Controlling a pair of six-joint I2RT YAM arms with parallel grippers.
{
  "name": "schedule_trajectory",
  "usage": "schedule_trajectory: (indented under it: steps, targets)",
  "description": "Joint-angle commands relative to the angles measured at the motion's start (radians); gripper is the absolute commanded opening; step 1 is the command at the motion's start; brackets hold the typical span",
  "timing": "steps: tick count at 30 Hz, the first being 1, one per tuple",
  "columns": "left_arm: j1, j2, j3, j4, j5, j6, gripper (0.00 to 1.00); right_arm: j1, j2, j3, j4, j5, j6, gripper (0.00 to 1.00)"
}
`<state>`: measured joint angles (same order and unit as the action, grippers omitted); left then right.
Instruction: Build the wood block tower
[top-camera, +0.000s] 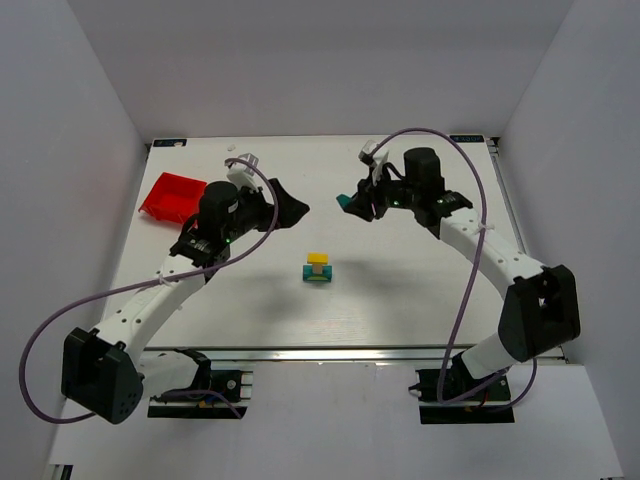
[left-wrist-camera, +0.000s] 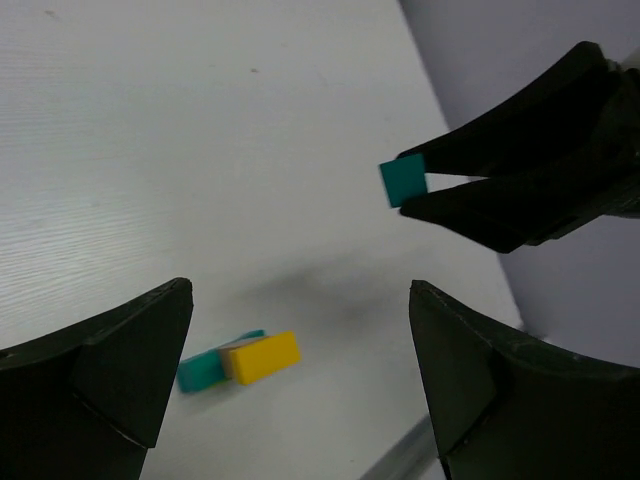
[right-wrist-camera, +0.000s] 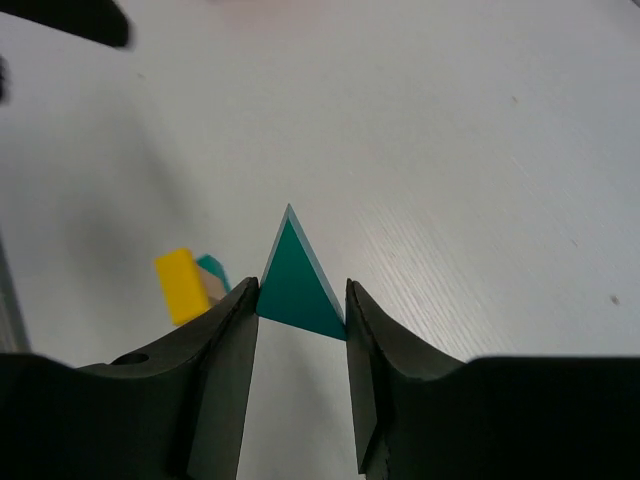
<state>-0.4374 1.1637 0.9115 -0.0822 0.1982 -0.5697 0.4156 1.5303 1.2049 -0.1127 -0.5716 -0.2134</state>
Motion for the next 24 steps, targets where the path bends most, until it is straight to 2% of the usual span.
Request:
schedule_trajectory:
  steps: [1, 5, 11, 18, 21, 22, 24]
  targets:
    - [-0.011, 0.024, 0.021, 0.137, 0.207, -0.110, 0.98, 0.048, -0.053, -0.053, 0.138, -0.111, 0.063, 0.18]
    - [-0.017, 0.053, -0.003, 0.235, 0.225, -0.188, 0.98, 0.100, -0.087, -0.074, 0.191, -0.097, 0.074, 0.20]
    - [-0.037, 0.082, 0.016, 0.220, 0.172, -0.190, 0.98, 0.149, -0.079, -0.044, 0.171, -0.059, 0.057, 0.20]
    - [-0.061, 0.146, 0.052, 0.199, 0.184, -0.176, 0.95, 0.183, -0.065, -0.008, 0.133, -0.011, 0.011, 0.21]
    - [-0.066, 0.151, 0.056, 0.182, 0.161, -0.173, 0.89, 0.192, -0.070, -0.005, 0.127, -0.005, -0.007, 0.21]
    - [-0.067, 0.151, 0.052, 0.190, 0.164, -0.174, 0.80, 0.195, -0.070, -0.008, 0.125, -0.007, -0.014, 0.21]
    - [-0.069, 0.148, 0.046, 0.211, 0.179, -0.176, 0.71, 0.201, -0.070, -0.007, 0.120, 0.007, -0.021, 0.22]
